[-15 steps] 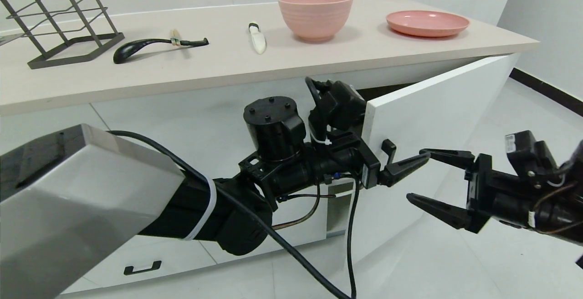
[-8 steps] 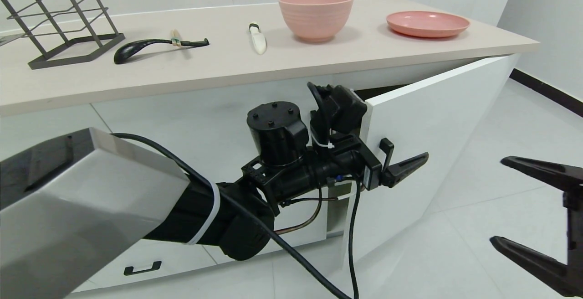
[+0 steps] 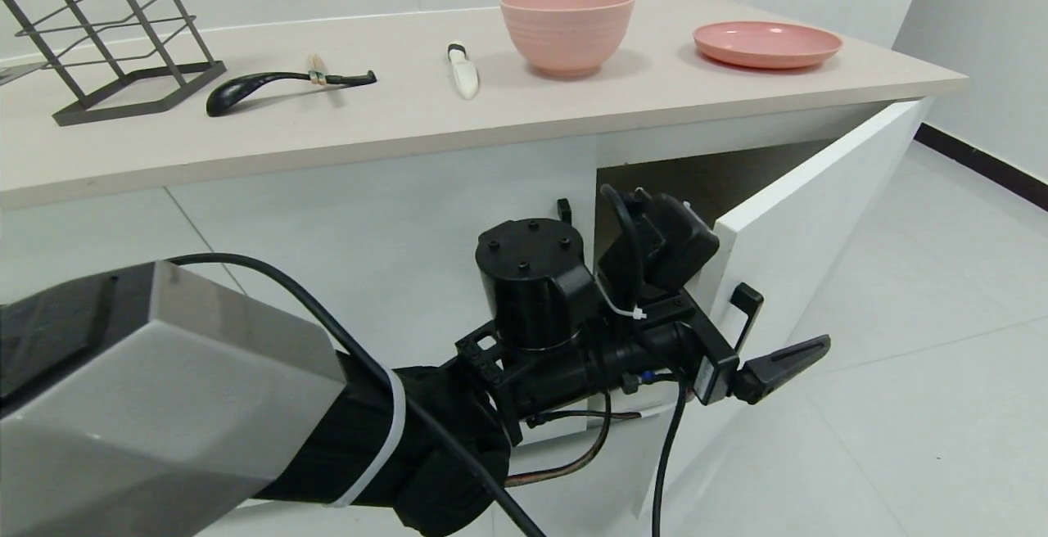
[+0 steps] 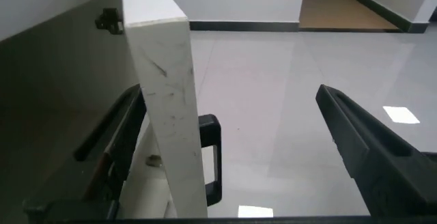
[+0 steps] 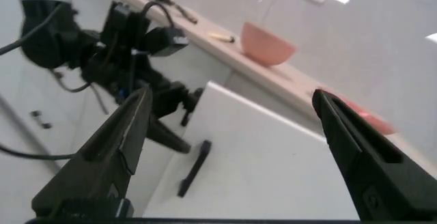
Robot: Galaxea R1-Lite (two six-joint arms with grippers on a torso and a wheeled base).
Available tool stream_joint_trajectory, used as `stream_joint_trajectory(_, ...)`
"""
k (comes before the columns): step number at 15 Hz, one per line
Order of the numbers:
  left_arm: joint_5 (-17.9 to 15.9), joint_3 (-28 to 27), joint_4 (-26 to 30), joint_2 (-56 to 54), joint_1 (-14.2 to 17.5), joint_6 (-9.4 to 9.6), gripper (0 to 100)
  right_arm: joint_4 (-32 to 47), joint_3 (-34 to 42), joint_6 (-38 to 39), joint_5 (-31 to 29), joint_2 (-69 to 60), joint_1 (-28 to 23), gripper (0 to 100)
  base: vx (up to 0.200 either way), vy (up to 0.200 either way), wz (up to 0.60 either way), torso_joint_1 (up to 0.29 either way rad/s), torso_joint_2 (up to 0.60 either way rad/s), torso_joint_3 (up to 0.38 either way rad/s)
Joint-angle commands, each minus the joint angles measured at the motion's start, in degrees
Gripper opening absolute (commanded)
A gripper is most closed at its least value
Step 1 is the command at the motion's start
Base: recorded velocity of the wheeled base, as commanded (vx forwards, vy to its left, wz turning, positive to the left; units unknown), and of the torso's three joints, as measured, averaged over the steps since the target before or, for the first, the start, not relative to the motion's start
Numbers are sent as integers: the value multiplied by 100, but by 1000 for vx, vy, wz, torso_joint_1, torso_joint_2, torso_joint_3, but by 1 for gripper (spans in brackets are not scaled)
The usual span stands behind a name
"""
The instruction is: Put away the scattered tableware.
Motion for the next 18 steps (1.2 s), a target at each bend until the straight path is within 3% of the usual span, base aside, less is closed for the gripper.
stream_joint_trajectory(1,74,45,-15,-24,-187,-60,100,10,-26,-2,-19,-289,-174,100,0,0,0,0,0,0)
stream_joint_trajectory(5,91,27,-156,108,-503,-184,100,1,-519,-2,-134,-456,-200,100,0,0,0,0,0,0)
stream_joint_trajectory(10,118,1,-164,214,-696,-219,100,1,-580,-63,-134,-552,-253,100,0,0,0,0,0,0)
stream_joint_trajectory(18,118,-544,-200,802,-1206,-271,100,36,-651,-72,-134,-543,-279,100,0,0,0,0,0,0)
